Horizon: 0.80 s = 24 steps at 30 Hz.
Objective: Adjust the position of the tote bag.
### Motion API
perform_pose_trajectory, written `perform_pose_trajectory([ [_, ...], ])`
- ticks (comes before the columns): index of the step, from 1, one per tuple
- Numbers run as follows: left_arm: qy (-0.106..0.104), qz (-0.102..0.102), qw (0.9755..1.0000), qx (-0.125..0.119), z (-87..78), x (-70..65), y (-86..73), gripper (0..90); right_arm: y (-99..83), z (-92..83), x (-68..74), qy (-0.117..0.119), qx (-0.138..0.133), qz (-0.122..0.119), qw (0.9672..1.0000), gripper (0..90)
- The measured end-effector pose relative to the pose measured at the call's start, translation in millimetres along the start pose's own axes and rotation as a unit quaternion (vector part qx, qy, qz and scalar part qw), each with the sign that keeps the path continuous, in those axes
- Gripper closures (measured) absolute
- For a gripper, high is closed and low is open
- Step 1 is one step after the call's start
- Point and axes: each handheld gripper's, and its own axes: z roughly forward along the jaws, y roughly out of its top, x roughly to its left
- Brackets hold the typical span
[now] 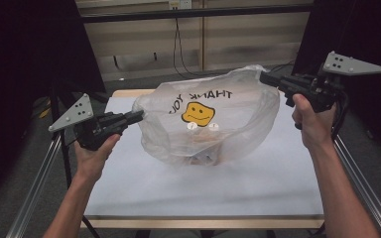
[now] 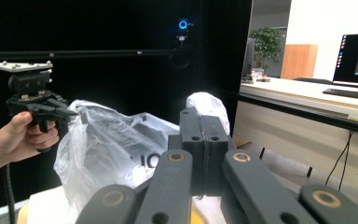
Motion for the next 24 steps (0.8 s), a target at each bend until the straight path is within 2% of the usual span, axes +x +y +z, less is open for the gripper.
perform_pose_trajectory([
  [10,0.020,-0.011,0.9997,-0.004,-5.6,17.0,9.8,90.0,15.4,2.5,-16.6,-0.028,-0.008,0.004,0.9996,90.0],
  [14,0.032,-0.012,0.9994,-0.006,-6.5,27.2,15.5,90.0,23.2,6.3,-24.1,-0.044,0.000,0.000,0.9990,90.0],
  [18,0.046,-0.018,0.9988,0.002,-6.1,35.0,12.3,90.0,19.6,9.2,-29.1,-0.048,-0.005,0.006,0.9988,90.0],
  [22,0.045,-0.025,0.9987,0.008,-4.8,37.3,5.1,90.0,12.3,9.2,-32.3,-0.053,0.003,0.012,0.9985,90.0],
  [24,0.037,-0.025,0.9989,0.017,-0.8,38.6,-0.9,90.0,4.8,8.3,-34.8,-0.060,0.016,0.014,0.9980,90.0],
])
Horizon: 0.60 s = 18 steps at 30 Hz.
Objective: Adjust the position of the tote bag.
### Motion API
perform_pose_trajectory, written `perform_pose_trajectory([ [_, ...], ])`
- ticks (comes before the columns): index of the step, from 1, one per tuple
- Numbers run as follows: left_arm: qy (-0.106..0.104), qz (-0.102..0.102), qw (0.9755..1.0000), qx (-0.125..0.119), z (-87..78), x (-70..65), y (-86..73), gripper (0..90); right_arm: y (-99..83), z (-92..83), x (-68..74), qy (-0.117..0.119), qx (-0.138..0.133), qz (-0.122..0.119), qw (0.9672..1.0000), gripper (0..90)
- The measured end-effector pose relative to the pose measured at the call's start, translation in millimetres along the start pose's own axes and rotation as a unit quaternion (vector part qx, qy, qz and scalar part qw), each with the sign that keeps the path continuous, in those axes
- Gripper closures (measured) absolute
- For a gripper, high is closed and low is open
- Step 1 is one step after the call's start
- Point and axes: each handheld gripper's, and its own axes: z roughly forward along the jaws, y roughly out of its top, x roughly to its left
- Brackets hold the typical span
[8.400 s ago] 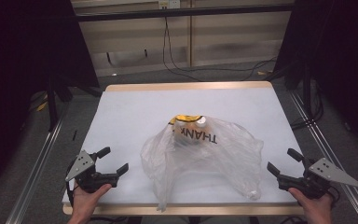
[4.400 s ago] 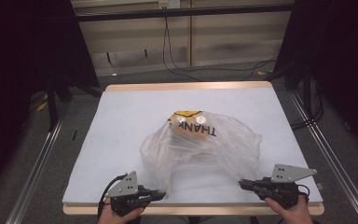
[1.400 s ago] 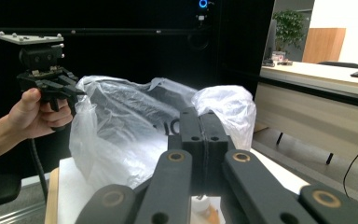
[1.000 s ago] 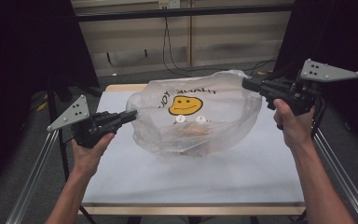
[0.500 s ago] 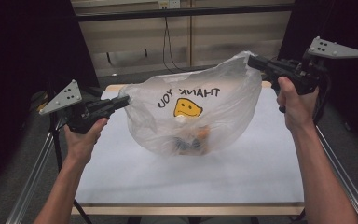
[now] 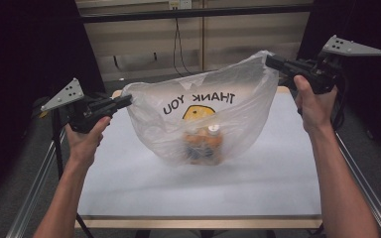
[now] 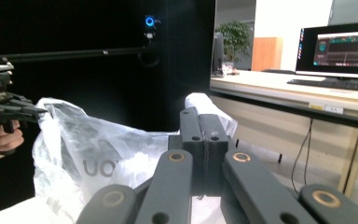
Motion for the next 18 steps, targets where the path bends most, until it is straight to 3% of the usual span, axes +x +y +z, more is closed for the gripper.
perform_pose_trajectory([
  [6,-0.001,-0.006,0.9998,0.020,8.5,3.7,-8.8,90.0,-9.4,0.3,-2.9,-0.015,0.023,-0.001,0.9996,90.0],
  [7,0.000,-0.009,0.9997,0.023,11.6,5.5,-12.1,90.0,-13.8,2.9,-3.6,-0.029,0.045,-0.014,0.9985,90.0],
  [12,-0.003,-0.019,0.9995,0.023,13.0,6.8,-19.4,90.0,-23.7,2.0,-6.4,-0.030,0.049,-0.002,0.9983,90.0],
  [18,-0.003,-0.017,0.9989,0.044,12.2,4.5,-32.4,90.0,-42.6,-1.1,-4.5,-0.028,0.066,0.007,0.9974,90.0],
])
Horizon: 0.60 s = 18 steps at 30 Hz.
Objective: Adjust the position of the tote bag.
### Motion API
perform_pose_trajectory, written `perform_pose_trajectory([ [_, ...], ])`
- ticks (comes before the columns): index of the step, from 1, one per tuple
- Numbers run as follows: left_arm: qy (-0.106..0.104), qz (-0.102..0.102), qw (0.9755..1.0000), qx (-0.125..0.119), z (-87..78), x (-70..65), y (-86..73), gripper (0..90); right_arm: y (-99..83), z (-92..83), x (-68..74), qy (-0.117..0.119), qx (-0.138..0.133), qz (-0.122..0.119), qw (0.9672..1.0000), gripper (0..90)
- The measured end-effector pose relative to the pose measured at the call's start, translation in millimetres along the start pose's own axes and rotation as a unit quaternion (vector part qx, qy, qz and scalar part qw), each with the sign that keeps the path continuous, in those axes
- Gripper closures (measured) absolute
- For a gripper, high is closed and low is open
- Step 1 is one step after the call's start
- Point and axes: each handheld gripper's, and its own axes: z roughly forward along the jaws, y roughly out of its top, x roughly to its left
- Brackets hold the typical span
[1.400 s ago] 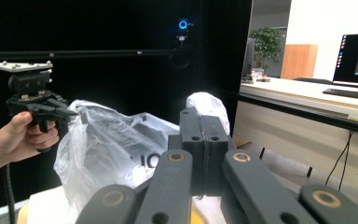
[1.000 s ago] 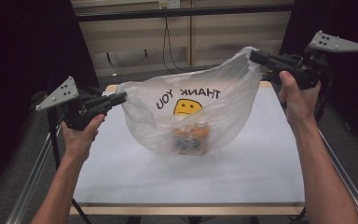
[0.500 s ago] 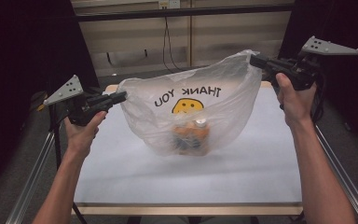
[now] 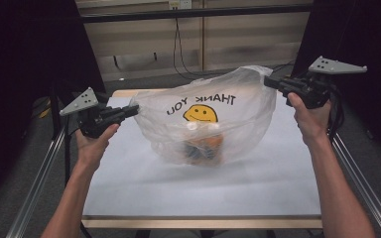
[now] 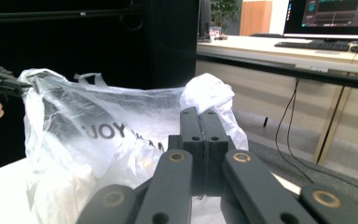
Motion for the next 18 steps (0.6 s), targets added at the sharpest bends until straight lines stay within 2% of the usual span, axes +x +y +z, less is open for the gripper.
perform_pose_trajectory([
  [3,-0.005,0.001,0.9999,0.013,0.6,-3.4,-10.3,90.0,-12.2,-1.3,1.0,0.004,0.008,0.004,1.0000,90.0],
  [8,-0.005,-0.003,0.9998,0.020,4.1,-1.7,-20.6,90.0,-22.9,-1.2,0.3,0.001,0.018,0.012,0.9998,90.0],
  [9,-0.005,-0.002,0.9995,0.030,7.7,-1.3,-25.4,90.0,-28.6,-0.5,-1.2,-0.002,0.024,0.016,0.9996,90.0],
  [18,-0.004,-0.012,0.9979,0.063,24.3,5.4,-40.1,90.0,-50.5,7.1,-6.5,-0.008,0.048,0.033,0.9983,90.0],
])
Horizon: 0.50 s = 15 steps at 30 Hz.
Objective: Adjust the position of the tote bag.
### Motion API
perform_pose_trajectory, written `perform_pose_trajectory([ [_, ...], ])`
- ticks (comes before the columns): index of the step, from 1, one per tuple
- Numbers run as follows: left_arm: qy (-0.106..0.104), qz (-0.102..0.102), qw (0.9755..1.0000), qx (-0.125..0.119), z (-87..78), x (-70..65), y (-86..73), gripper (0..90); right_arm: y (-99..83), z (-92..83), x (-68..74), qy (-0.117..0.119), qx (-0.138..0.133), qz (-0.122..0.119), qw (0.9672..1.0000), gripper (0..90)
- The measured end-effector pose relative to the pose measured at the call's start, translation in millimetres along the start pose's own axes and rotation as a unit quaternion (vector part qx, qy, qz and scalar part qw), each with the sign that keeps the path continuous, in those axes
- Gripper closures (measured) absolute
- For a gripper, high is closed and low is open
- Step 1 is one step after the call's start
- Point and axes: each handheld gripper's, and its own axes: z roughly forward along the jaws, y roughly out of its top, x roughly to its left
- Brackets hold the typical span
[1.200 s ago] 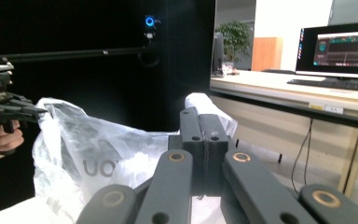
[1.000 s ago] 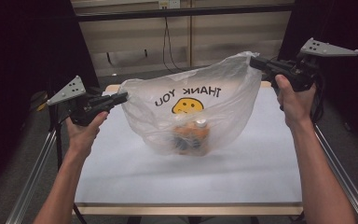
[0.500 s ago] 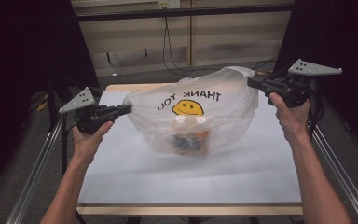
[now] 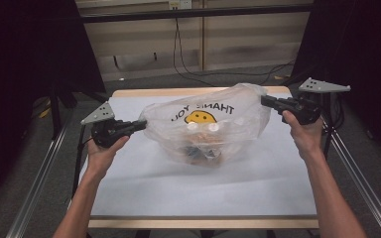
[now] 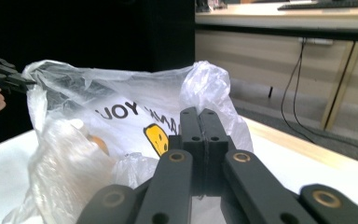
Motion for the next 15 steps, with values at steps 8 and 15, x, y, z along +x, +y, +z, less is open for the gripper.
perform_pose_trajectory([
  [8,-0.003,-0.014,0.9997,0.022,9.0,6.9,-7.7,90.0,-16.9,10.7,-9.5,-0.008,0.025,0.013,0.9996,90.0],
  [15,-0.015,-0.020,0.9976,0.064,21.3,8.1,-21.1,90.0,-32.3,13.8,-11.9,-0.016,0.052,0.018,0.9983,90.0],
])
